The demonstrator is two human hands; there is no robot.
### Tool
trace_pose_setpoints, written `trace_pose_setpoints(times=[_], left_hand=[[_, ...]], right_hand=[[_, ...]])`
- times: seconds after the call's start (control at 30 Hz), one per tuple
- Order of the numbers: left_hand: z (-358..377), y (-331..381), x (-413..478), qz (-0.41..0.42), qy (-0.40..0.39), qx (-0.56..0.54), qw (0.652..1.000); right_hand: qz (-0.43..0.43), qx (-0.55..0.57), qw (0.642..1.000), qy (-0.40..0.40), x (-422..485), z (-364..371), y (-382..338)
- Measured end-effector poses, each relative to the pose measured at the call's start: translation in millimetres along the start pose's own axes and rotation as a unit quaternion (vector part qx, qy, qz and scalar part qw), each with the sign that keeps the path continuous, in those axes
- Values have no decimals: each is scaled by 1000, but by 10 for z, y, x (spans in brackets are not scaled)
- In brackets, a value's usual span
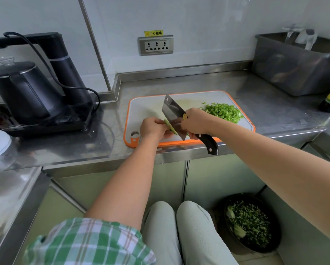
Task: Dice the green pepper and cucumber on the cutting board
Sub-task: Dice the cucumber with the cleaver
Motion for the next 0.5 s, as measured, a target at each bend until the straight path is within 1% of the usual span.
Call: trace_pose_setpoints(times=[0.03,0.17,0.3,0.4,0.5], left_hand=[[-4,15,-19,4,0,9,1000],[25,44,-79,5,-13,-17,1000],[-1,2,-19,10,11,0,1000],[16,2,-50,5,8,-6,1000],[4,57,-109,26,25,6,999]], right_hand=[[-1,-8,1000,0,-8,19,-10],[2,-44,999,-3,-29,58,6],[0,-13,1000,13,-44,-30,27],[-6,-25,1000,2,-54,-16,-7],[-7,-21,1000,1,-47,6,-24]])
Point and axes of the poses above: each hand's wrist, its own x-axis towards the middle knuckle, its own z-axis out of the palm, y = z × x, the point moved 8 cm from there along x, towards the middle knuckle, and after that the axes turned 9 degrees about -x, right-handed, at the moved point
